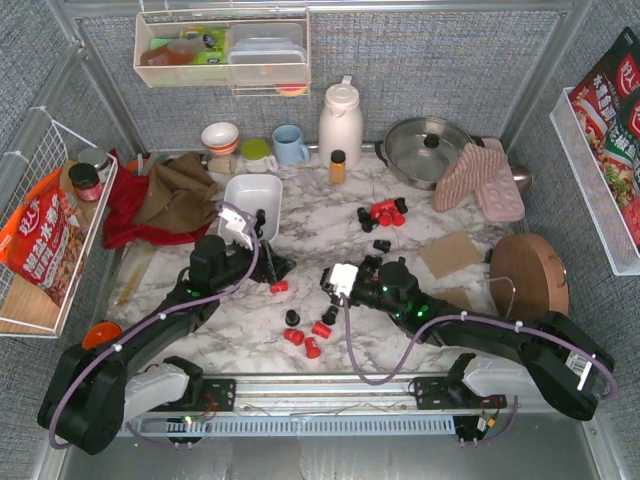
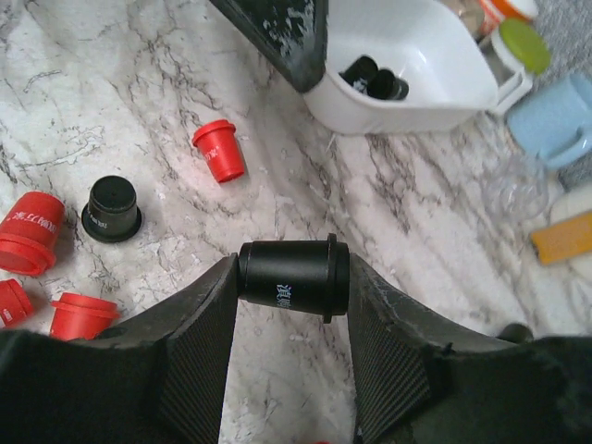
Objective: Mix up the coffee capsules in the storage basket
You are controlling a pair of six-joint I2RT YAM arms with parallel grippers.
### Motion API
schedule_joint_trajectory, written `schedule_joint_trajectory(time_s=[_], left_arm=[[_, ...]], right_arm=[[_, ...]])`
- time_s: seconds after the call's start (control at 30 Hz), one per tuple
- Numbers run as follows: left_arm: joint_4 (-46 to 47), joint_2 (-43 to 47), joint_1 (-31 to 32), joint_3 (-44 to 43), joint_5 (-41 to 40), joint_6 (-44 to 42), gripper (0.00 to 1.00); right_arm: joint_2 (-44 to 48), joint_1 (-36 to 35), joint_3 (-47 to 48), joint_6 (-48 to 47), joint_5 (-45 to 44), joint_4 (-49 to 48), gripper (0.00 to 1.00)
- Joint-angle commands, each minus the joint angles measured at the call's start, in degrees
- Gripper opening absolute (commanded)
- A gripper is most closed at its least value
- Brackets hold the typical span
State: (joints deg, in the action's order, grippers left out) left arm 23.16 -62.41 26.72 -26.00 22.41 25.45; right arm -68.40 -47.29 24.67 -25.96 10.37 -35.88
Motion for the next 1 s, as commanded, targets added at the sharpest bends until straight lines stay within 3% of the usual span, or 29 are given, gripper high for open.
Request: schedule_joint_trajectory(time_s=[0.0,0.4,0.73,0.97], left_arm=[[8.94,-1.01,1.54,0.44,9.31,-1.53,0.79],[15.75,-9.02,7.27,-2.06,15.42,-1.11,0.74],[19.79,-12.48,9.89,-2.47,14.85,0.65,0.73],[22.58,-15.63,11.36,-3.69,15.08,2.05,0.64]], right_arm=[[0.35,-0.09,-1.56,-6.28,5.77,-9.82,0.50],[1.61,-0.09,-2.65,-7.13,6.66,-11.49,0.50],[2.40,-0.17,-2.43,-6.70,7.53,-10.89,0.50],[1.78,-0.28,-2.24,-6.39,7.76,-11.45,0.50]])
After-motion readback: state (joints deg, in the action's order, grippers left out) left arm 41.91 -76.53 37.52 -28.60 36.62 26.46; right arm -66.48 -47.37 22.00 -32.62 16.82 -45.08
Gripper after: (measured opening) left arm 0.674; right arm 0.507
